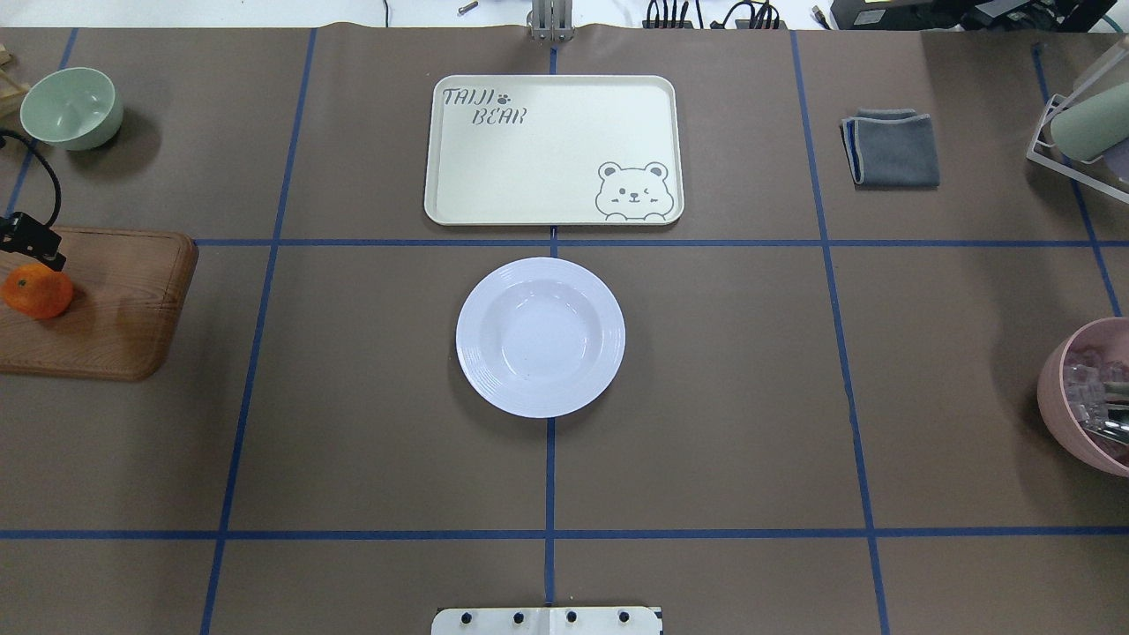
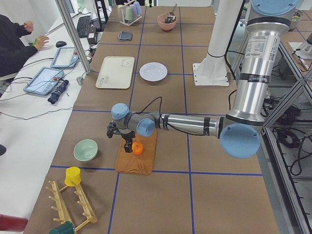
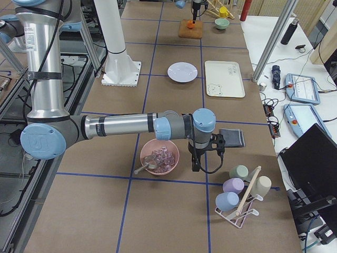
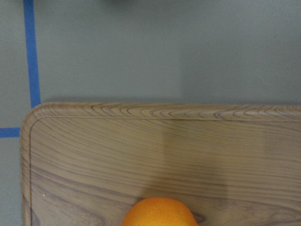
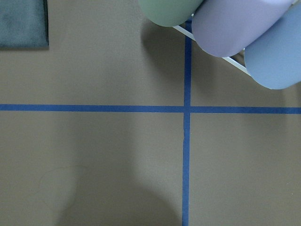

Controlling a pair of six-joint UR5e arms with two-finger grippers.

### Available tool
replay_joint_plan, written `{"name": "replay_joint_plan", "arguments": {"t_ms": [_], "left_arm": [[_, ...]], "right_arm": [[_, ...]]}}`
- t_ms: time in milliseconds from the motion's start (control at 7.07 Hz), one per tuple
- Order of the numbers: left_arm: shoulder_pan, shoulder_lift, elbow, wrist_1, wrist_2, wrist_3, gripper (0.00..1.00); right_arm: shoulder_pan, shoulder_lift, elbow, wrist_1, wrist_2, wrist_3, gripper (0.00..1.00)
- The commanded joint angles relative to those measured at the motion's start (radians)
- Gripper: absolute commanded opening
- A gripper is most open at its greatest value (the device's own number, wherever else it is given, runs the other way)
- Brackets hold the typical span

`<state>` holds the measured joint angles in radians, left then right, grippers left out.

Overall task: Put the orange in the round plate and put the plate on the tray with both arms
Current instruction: 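Grasp the orange with the left gripper and lift it off the tray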

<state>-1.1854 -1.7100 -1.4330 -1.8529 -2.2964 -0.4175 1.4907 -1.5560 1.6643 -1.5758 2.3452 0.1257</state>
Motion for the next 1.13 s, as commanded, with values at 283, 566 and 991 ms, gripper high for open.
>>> {"name": "replay_joint_plan", "arguments": {"t_ms": [283, 566, 991], "left_arm": [[0.029, 0.003, 0.032, 0.0, -0.003, 0.005, 0.99], [0.035, 0.004, 0.046, -0.002, -0.005, 0.008, 0.99], [0.059, 0.003, 0.036, 0.004, -0.009, 0.0, 0.11]], "right_arm": [[-0.001, -0.001, 0.0, -0.001, 0.002, 0.0, 1.0], [-0.001, -0.001, -0.001, -0.001, 0.003, 0.0, 1.0], [0.0, -0.003, 0.0, 0.0, 0.005, 0.0, 1.0]]}}
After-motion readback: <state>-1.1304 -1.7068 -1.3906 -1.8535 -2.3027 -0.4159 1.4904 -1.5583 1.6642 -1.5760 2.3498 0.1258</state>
